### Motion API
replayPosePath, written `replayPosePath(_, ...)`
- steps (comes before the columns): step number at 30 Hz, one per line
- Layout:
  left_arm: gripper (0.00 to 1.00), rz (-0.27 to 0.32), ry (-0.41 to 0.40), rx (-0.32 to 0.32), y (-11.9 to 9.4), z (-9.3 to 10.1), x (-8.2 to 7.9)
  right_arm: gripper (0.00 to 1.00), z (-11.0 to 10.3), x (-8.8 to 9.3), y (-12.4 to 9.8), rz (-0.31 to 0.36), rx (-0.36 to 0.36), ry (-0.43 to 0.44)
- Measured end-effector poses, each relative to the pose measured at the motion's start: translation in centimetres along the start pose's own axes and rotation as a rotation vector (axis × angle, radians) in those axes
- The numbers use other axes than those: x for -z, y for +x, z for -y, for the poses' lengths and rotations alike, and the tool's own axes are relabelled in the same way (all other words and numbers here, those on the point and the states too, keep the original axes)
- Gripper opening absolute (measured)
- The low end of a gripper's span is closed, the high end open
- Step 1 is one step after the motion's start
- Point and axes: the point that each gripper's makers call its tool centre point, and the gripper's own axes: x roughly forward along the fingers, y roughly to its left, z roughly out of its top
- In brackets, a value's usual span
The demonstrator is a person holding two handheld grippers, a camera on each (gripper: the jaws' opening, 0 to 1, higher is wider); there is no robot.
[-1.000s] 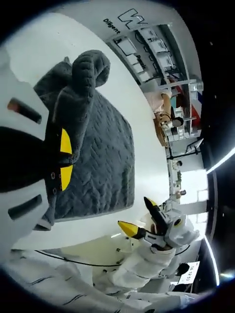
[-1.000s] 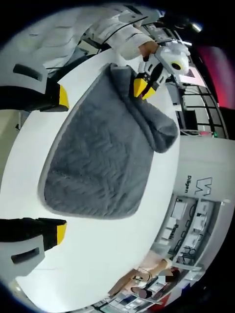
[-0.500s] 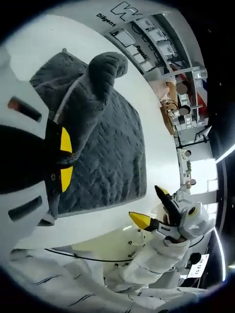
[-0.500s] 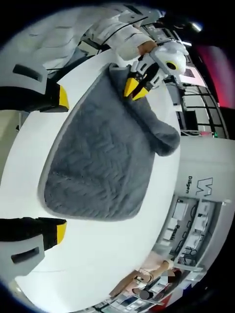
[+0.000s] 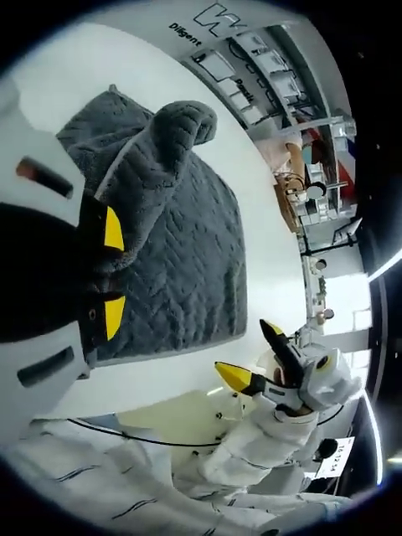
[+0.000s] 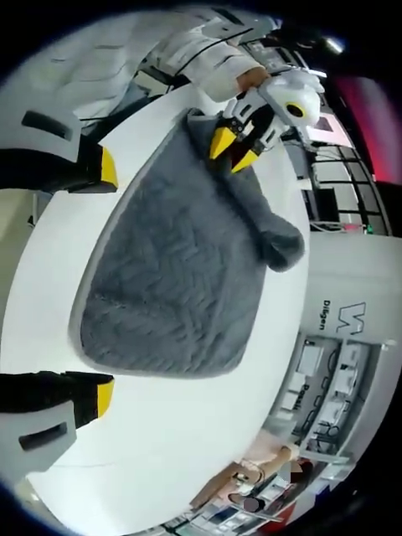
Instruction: Open the folded towel by lifting each exposed corner and separating the folded layers until the towel lies flat within the target outline without major curled edges
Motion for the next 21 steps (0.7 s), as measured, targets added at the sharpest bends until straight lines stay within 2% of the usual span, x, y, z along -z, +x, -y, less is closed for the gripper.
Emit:
replayPosePath(6, 0.22, 0.045, -0.056, -0.03, -1.5, -1.1, -0.7, 0.87, 0.0, 0.0, 0.0, 0.002, 0.0, 0.0)
replayPosePath(10, 0.22, 0.078, -0.106, -0.095, -2.6, -2.8, -1.0, 0.87, -0.1, -0.1, 0.0, 0.004, -0.001, -0.002)
replayPosePath(13, 0.23, 0.122, -0.18, -0.149, -3.7, -4.6, -1.3, 0.87, -0.1, -0.1, -0.1, 0.006, -0.002, -0.002)
replayPosePath(21, 0.22, 0.201, -0.283, -0.203, -5.2, -7.2, -2.1, 0.87, 0.0, 0.2, -0.1, 0.001, 0.0, -0.002)
